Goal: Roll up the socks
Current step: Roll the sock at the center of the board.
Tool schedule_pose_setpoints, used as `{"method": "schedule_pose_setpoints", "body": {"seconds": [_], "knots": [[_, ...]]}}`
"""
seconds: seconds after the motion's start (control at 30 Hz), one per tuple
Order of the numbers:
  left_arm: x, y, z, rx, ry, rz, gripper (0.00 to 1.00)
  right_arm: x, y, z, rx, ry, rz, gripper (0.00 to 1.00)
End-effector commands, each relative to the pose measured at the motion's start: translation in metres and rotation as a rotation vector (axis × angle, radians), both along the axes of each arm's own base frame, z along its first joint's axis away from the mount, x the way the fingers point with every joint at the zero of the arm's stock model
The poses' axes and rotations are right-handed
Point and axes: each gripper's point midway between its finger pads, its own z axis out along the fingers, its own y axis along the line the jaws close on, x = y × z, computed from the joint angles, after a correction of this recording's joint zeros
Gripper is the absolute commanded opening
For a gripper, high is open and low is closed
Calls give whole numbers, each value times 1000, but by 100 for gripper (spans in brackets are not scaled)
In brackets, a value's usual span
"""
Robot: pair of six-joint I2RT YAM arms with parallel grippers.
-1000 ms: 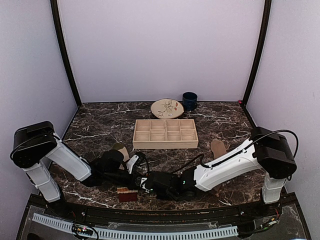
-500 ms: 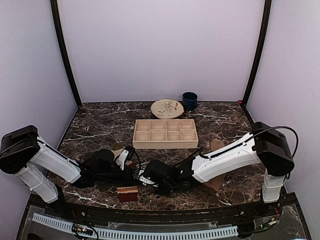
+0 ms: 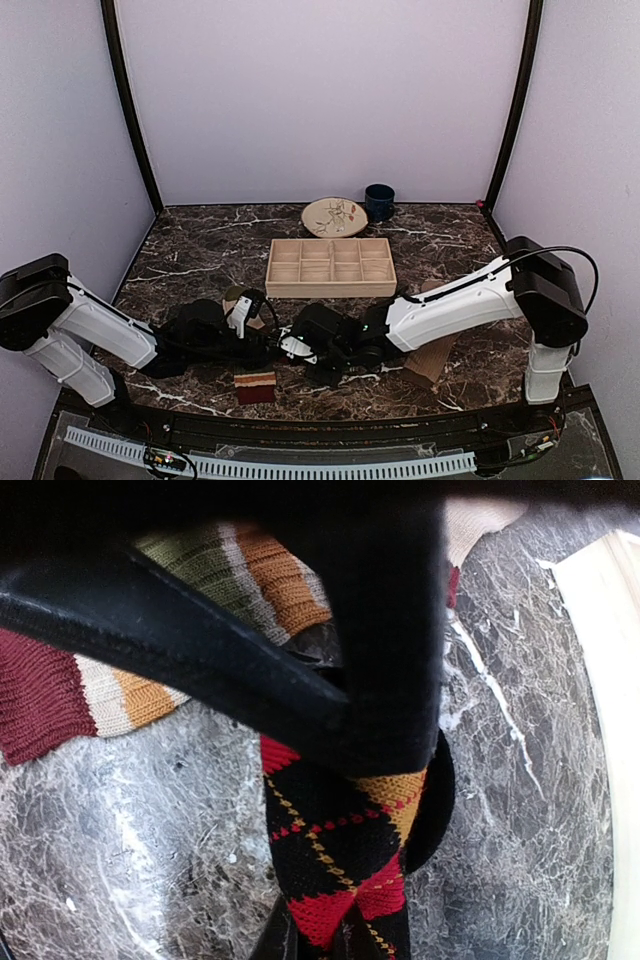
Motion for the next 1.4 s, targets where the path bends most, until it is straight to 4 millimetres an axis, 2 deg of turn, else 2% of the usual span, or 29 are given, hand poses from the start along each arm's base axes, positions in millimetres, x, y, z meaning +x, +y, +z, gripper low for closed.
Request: {"method": "schedule_pose_setpoints", "body": {"seconds": [0.0, 0.37, 0.77, 1.1, 1.23, 1.37], "knots": [[2, 1, 8, -9, -58, 7, 47, -15, -15, -23, -32, 128, -5, 0], [4, 12, 0, 20, -74, 44, 47, -14, -12, -15, 30, 268, -25, 0], [-3, 20, 8, -17, -90, 43, 47, -15, -8, -13, 85, 483, -80, 0], [-10, 14, 7, -36, -72, -5, 47, -15, -7, -14, 155, 664, -123, 0], [-14, 7, 6, -36, -65, -37, 47, -9, -10, -22, 158, 719, -165, 0], [-17, 0, 2, -26, -57, -61, 47, -11, -9, -26, 164, 772, -171, 0]]}}
